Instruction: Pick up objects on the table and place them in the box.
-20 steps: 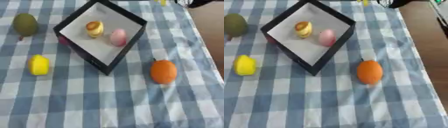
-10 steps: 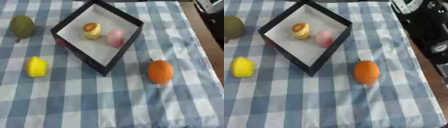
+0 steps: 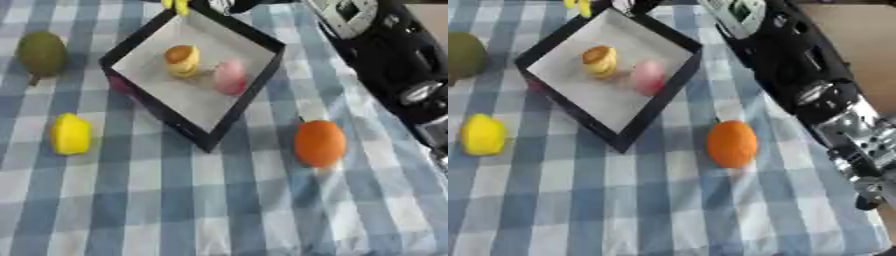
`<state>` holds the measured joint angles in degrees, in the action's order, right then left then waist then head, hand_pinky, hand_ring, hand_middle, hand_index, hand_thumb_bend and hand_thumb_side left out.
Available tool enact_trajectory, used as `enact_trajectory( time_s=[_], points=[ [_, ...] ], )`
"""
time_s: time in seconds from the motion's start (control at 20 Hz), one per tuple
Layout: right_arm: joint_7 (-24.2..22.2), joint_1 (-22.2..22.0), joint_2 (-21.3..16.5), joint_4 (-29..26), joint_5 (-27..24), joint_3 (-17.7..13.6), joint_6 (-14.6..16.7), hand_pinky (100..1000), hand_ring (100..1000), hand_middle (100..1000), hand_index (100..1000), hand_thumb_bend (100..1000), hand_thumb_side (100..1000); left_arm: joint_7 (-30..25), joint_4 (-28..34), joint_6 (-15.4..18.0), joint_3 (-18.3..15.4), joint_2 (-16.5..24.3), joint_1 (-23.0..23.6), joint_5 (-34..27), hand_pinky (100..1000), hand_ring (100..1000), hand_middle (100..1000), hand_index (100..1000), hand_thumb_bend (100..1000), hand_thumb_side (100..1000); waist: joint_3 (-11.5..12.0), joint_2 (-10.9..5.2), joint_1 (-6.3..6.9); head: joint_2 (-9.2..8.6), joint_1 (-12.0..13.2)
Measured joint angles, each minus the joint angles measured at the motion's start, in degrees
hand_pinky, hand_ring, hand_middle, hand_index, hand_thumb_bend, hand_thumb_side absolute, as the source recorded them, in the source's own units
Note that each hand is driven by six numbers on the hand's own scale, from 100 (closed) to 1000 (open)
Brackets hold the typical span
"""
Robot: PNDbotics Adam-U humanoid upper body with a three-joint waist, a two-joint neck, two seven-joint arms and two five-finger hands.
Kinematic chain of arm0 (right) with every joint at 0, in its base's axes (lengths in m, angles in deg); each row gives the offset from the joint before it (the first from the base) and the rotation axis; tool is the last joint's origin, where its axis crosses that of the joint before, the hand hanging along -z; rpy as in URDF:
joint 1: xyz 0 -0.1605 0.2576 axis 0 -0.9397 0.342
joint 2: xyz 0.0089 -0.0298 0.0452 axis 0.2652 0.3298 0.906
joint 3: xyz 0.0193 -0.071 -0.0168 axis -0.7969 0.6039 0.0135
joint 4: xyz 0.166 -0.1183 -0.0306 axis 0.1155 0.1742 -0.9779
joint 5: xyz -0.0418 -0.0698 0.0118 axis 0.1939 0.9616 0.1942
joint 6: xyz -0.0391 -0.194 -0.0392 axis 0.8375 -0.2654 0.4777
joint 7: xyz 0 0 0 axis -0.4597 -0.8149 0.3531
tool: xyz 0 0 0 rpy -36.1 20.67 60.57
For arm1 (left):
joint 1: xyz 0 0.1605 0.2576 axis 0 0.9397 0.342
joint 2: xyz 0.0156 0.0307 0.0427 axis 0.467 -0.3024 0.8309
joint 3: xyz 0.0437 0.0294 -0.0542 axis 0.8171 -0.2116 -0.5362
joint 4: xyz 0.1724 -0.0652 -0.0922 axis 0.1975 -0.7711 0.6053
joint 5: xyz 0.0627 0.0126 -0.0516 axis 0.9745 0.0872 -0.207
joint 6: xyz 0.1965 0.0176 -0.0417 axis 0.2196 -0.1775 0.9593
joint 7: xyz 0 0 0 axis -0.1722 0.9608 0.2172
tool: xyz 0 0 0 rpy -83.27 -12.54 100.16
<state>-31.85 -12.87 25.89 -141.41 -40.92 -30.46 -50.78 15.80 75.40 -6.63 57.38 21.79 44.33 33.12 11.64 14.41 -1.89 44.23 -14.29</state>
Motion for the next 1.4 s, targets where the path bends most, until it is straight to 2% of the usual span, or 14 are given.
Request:
enact_trajectory(
  time_s=[0.5,0.65,0.8,0.85,0.9,1.05,1.15,1.25,1.4],
  points=[
    [-0.82,-2.33,2.33,1.45,3.8,1.94,0.74,820,731,567,706,100,100,-0.46,-0.48,0.01,0.41,-0.27,0.14,-0.04,864,1000,996,883,121,872,0.1,0.0,-0.35,0.0,-0.97],
    [-1.44,-3.02,2.44,2.5,5.35,2.14,1.25,828,755,597,731,100,100,-0.5,-0.61,-0.03,0.42,-0.27,0.29,-0.04,864,1000,997,882,121,875,0.12,0.0,-0.35,0.0,-1.16],
    [-2.66,-3.36,2.44,3.18,7.01,2.25,2.29,838,778,631,758,182,100,-0.52,-0.62,-0.04,0.42,-0.27,0.68,-0.04,864,1000,997,882,121,875,0.12,0.0,-0.35,0.0,-1.45],
    [-3.31,-3.37,2.44,3.21,7.5,2.25,2.81,840,787,642,768,247,100,-0.52,-0.62,-0.04,0.42,-0.27,0.7,-0.04,864,1000,997,882,121,876,0.12,0.0,-0.35,0.0,-1.49],
    [-3.99,-3.39,2.44,3.28,7.95,2.26,3.34,845,796,657,776,225,100,-0.52,-0.63,-0.04,0.42,-0.27,0.7,-0.04,864,1000,997,882,121,876,0.11,0.0,-0.35,0.0,-1.52],
    [-7.03,-3.88,2.44,3.75,9.34,2.4,5.33,875,850,736,840,306,100,-0.59,-0.64,-0.1,0.43,-0.27,0.71,-0.04,864,1000,997,882,122,877,0.1,0.0,-0.35,0.0,-1.73],
    [-9.33,-4.0,2.44,3.95,10.32,2.47,6.9,888,867,755,855,330,143,-0.67,-0.72,-0.17,0.45,-0.27,0.71,-0.04,864,1000,997,882,122,878,0.08,0.0,-0.35,0.0,-1.83],
    [-11.06,-4.32,2.44,4.28,11.24,2.44,8.33,917,905,794,890,383,288,-0.74,-0.89,-0.23,0.53,-0.27,0.71,-0.04,864,1000,997,883,122,878,0.05,0.0,-0.35,0.0,-1.95],
    [-12.61,-4.81,2.44,4.96,12.8,2.19,10.09,931,922,809,911,395,366,-0.78,-0.94,-0.21,0.73,-0.28,0.75,-0.04,864,1000,998,883,122,879,0.02,0.0,-0.35,0.0,-2.04]
  ],
)
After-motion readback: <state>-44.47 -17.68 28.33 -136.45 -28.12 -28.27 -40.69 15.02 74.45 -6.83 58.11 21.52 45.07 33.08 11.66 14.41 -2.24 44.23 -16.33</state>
